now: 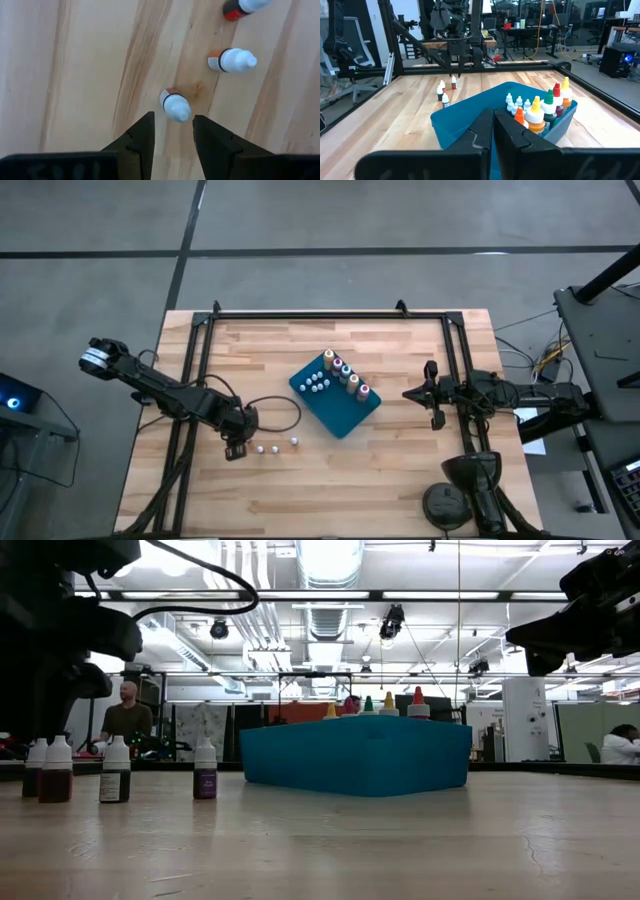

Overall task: Pick & Place food coloring
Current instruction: Put the red food coloring bottle into the blue bin

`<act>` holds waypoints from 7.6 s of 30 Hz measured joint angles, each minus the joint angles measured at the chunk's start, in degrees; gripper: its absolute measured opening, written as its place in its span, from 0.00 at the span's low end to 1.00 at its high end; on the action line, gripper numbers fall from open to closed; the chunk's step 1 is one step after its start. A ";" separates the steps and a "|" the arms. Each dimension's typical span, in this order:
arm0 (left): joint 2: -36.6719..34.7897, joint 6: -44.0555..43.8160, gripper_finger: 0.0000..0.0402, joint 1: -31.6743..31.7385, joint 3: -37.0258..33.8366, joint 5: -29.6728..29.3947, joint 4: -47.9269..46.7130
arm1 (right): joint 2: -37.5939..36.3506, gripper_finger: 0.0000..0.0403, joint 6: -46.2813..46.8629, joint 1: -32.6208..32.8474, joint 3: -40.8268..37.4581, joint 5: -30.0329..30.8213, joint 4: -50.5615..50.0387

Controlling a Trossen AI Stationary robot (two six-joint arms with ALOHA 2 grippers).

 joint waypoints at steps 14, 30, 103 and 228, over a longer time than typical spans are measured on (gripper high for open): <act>0.00 -11.52 0.26 0.00 0.00 0.19 1.63 | 0.00 0.02 0.03 0.00 0.00 0.00 0.00; 5.18 -14.46 0.26 0.13 1.15 0.34 1.80 | 0.00 0.02 -0.03 0.00 0.00 0.00 0.00; 21.51 18.20 0.10 21.66 32.99 1.74 -16.25 | 0.00 0.02 0.10 0.00 0.00 -0.02 -0.02; 43.45 24.71 0.16 29.70 45.35 -0.64 -4.67 | 0.00 0.02 -0.01 0.00 0.00 0.00 0.00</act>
